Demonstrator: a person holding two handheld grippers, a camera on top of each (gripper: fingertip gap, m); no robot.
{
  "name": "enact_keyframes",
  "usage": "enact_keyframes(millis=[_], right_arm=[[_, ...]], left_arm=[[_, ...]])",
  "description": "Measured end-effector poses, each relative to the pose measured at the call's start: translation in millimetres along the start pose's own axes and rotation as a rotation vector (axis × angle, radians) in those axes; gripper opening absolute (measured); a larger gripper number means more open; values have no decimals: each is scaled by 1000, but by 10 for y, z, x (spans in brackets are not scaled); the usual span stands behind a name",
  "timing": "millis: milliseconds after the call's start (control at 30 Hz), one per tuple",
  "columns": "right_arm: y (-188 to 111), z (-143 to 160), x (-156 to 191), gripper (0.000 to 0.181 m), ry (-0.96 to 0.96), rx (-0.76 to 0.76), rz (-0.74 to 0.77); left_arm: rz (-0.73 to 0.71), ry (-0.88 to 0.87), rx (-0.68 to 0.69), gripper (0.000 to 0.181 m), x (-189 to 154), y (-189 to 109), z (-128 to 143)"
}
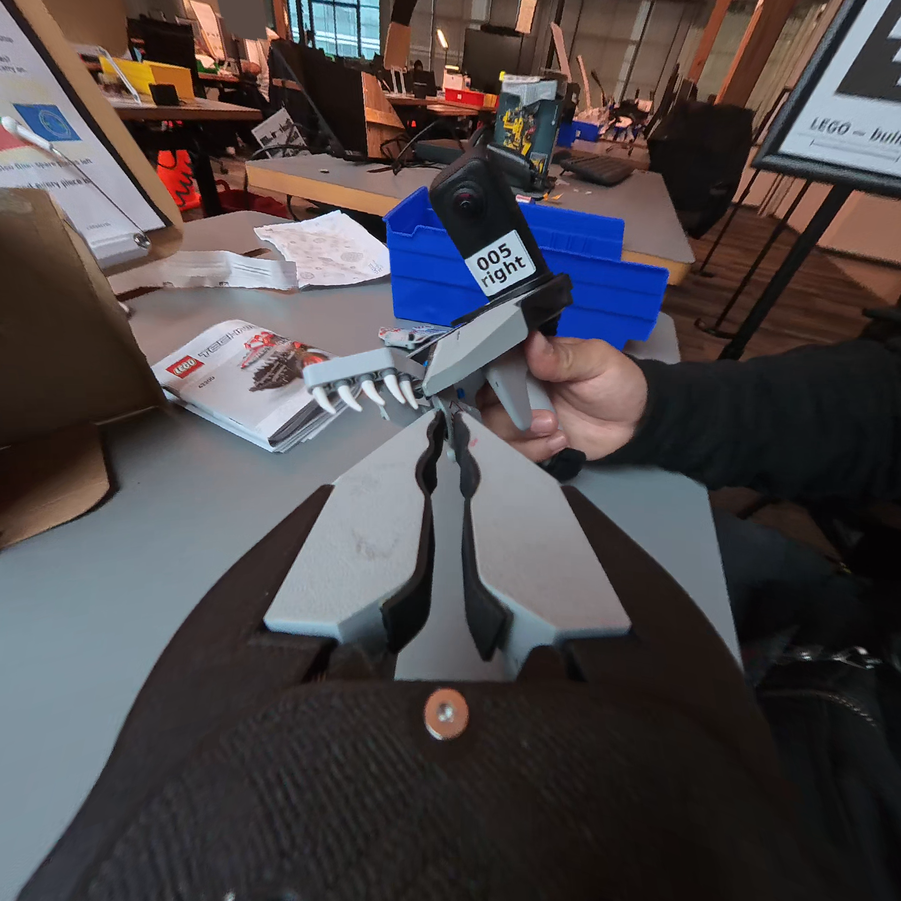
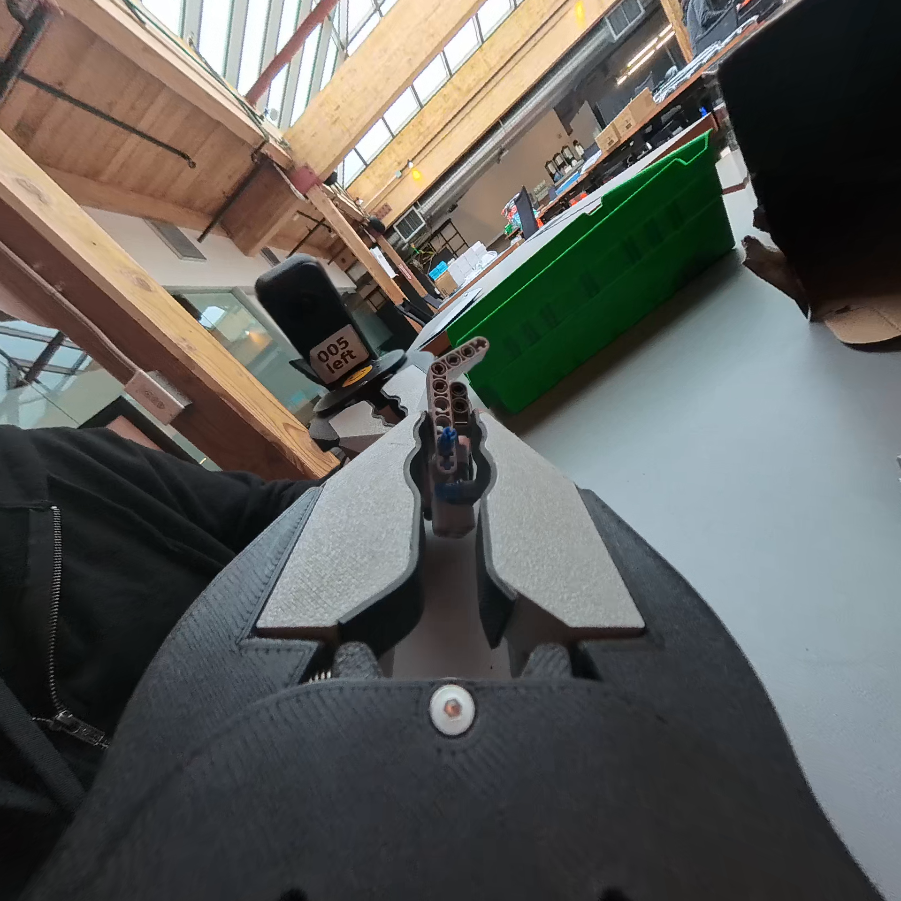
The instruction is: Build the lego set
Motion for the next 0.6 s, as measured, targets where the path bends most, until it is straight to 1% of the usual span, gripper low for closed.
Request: enact_keyframes(millis=[33, 133, 233, 267, 367, 533, 600], right_arm=[[2, 1, 1, 13, -1, -1, -1], [1, -12, 9, 13, -14, -8, 13], [4, -24, 8, 13, -27, -21, 67], [4, -24, 12, 13, -28, -29, 68], [10, -26, 34, 13, -41, -41, 72], [3, -33, 69, 13, -64, -8, 67], [-25, -29, 60, 12, -54, 10, 59]], left_arm=[[26, -35, -7, 1, 12, 7, 8], [138, -135, -54, 7, 52, 15, 26], [172, -203, -74, 18, 70, 50, 39], [162, -206, -78, 16, 68, 60, 40], [109, -224, -98, 1, 72, 72, 48], [238, -290, -134, 0, 117, 55, 103], [241, -269, -110, 0, 123, 49, 103]])
Point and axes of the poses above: each gripper's, where its closed fingertips meet, y out along the fingers, z out of its underside, x = y × z across the jaws, the point moved 10 cm from there along -y, back along the fingers, and after that the axes turned 13 degrees about x, right-handed, at the moved point
